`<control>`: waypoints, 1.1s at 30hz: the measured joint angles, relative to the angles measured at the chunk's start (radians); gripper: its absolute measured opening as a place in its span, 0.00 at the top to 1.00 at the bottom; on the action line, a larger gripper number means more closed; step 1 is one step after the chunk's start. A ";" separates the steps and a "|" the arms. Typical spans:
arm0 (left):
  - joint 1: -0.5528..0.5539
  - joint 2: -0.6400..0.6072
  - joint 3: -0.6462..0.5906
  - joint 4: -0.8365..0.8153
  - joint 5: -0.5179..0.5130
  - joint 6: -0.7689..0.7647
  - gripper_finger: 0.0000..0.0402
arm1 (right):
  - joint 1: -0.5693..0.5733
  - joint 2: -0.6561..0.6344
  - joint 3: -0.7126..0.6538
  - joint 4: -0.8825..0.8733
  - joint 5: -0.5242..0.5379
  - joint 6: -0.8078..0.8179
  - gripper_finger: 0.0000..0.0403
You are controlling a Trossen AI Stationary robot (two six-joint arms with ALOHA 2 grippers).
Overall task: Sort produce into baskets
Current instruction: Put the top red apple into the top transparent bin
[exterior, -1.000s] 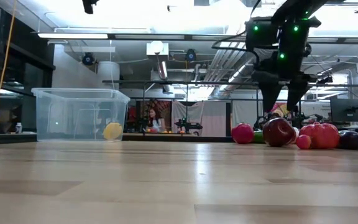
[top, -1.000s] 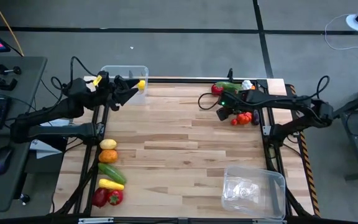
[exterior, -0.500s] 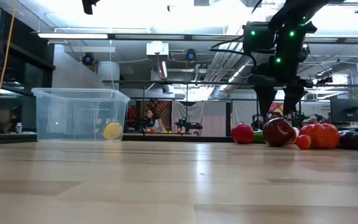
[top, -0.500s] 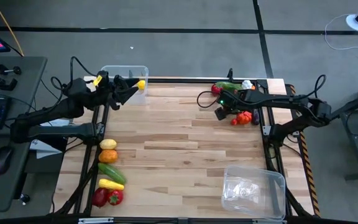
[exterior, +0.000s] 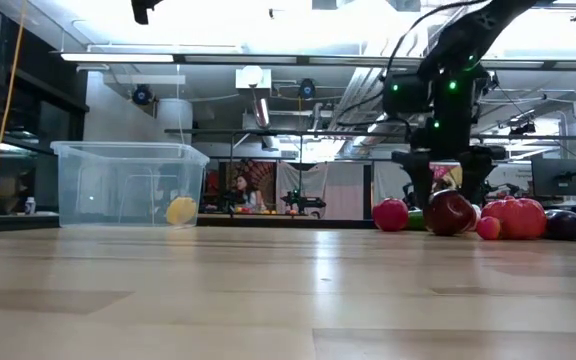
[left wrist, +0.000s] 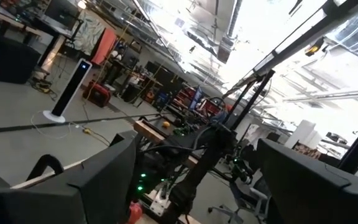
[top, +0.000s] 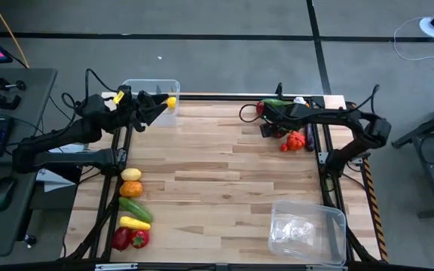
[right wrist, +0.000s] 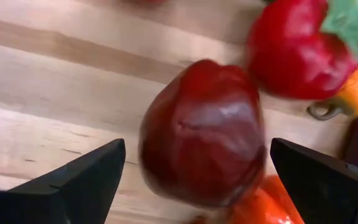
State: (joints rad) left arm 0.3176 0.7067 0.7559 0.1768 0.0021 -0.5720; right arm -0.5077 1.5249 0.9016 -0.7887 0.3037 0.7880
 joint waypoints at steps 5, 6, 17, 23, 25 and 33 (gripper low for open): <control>0.000 0.000 0.000 0.000 0.000 0.000 0.19 | -0.005 0.066 0.000 0.004 0.000 0.019 0.02; 0.000 0.000 0.000 0.000 0.000 0.000 0.19 | -0.005 0.078 0.000 0.009 0.000 0.017 0.02; 0.000 0.000 0.000 0.000 0.000 0.000 0.19 | -0.003 0.119 0.000 0.012 -0.047 -0.016 0.07; 0.000 0.000 0.000 0.000 0.001 0.000 0.19 | -0.005 0.076 0.000 0.013 -0.003 -0.007 0.18; 0.000 0.000 0.000 0.000 0.001 0.000 0.19 | -0.010 0.071 0.000 0.012 -0.002 -0.006 0.19; 0.000 0.000 0.000 -0.001 0.001 0.001 0.19 | 0.042 0.033 0.000 0.013 -0.043 -0.060 0.20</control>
State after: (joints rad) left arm 0.3176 0.7067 0.7559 0.1757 0.0032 -0.5707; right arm -0.4662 1.5580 0.9016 -0.7753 0.2610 0.7281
